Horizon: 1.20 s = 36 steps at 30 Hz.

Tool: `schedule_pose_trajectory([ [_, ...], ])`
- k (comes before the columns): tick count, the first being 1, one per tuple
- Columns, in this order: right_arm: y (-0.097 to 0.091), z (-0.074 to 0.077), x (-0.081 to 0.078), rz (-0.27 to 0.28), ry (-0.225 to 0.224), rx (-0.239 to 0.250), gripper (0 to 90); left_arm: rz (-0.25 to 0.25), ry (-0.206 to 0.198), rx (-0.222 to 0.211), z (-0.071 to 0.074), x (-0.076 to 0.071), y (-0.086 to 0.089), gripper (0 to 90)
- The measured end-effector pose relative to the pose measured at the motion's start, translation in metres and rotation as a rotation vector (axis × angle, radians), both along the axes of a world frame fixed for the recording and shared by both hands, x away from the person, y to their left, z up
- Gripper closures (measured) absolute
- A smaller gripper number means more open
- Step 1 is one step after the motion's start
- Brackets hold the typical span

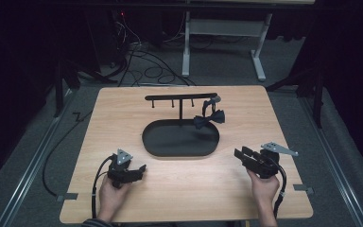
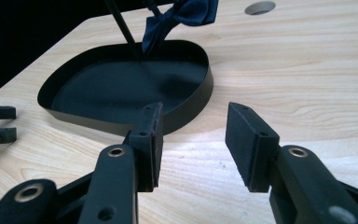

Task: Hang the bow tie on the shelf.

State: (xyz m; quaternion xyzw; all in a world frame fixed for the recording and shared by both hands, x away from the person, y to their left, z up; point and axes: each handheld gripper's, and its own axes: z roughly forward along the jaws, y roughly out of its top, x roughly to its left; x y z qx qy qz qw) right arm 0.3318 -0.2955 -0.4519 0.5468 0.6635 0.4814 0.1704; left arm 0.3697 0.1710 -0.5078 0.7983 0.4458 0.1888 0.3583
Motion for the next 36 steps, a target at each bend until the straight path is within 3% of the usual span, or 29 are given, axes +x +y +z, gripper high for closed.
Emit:
schedule_pose_trajectory([
  [24, 0.011, -0.031, -0.004, 0.023, 0.078, 0.022, 57.4, 0.000, 0.000, 0.000, 0.000, 0.000, 0.000, 25.0],
  [36, 0.020, -0.047, -0.003, 0.035, 0.120, -0.027, 56.4, -0.001, 0.001, 0.000, 0.000, 0.000, 0.000, 25.0],
])
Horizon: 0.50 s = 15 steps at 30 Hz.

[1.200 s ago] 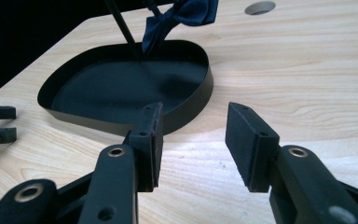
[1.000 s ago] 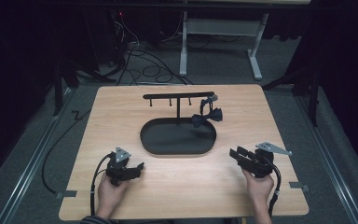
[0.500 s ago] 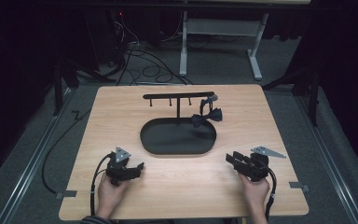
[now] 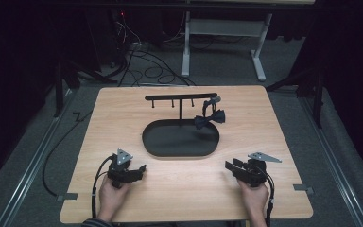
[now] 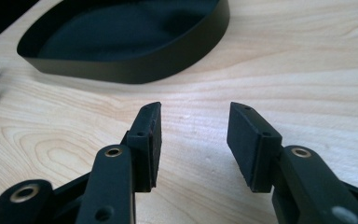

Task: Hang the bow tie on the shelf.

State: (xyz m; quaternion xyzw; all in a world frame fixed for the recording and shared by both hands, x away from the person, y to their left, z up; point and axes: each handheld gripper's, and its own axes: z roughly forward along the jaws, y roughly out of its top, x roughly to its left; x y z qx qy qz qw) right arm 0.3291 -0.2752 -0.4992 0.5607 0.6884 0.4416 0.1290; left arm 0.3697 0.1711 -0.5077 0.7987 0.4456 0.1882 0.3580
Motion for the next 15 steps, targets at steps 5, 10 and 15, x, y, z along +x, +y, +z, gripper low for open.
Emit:
schedule_pose_trajectory([
  [5, 0.005, -0.004, 0.001, 0.005, 0.007, -0.032, 55.8, 0.000, 0.000, 0.000, 0.000, 0.000, 0.000, 25.0],
  [10, 0.012, -0.004, 0.002, 0.012, 0.018, -0.106, 53.4, 0.000, 0.000, 0.000, 0.000, 0.000, 0.000, 25.0],
  [15, 0.024, -0.003, 0.001, 0.029, -0.011, -0.221, 51.6, 0.000, 0.000, 0.000, 0.000, 0.000, 0.000, 25.0],
])
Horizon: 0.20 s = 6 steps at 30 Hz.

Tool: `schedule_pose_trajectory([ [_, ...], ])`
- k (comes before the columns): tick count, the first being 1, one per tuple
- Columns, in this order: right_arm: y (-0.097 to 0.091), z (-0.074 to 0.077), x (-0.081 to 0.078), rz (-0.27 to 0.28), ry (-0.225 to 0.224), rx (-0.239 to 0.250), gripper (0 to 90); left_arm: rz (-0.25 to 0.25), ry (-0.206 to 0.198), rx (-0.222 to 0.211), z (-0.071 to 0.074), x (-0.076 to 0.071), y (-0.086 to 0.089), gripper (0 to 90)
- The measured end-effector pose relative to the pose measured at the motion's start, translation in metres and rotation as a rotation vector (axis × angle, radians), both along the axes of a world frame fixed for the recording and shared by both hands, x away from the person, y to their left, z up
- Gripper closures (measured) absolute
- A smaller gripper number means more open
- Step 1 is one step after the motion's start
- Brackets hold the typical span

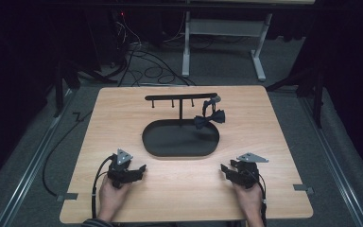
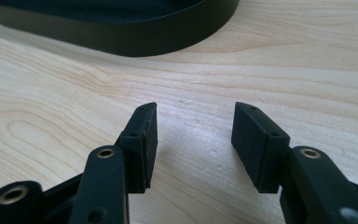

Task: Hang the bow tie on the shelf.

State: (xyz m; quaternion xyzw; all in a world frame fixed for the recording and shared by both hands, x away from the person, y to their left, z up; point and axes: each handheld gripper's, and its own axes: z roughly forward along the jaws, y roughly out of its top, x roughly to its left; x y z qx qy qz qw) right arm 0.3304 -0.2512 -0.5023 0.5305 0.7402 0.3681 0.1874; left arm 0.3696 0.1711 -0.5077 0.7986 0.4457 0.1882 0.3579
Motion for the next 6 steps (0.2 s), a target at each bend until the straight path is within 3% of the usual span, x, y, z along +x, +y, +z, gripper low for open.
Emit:
schedule_pose_trajectory([
  [5, 0.013, 0.000, -0.003, 0.009, -0.028, -0.127, 49.5, 0.000, 0.000, 0.000, 0.000, 0.000, 0.000, 25.1],
  [6, 0.013, 0.000, -0.003, 0.011, -0.027, -0.124, 49.3, 0.000, 0.000, 0.000, 0.000, 0.000, 0.000, 25.0],
])
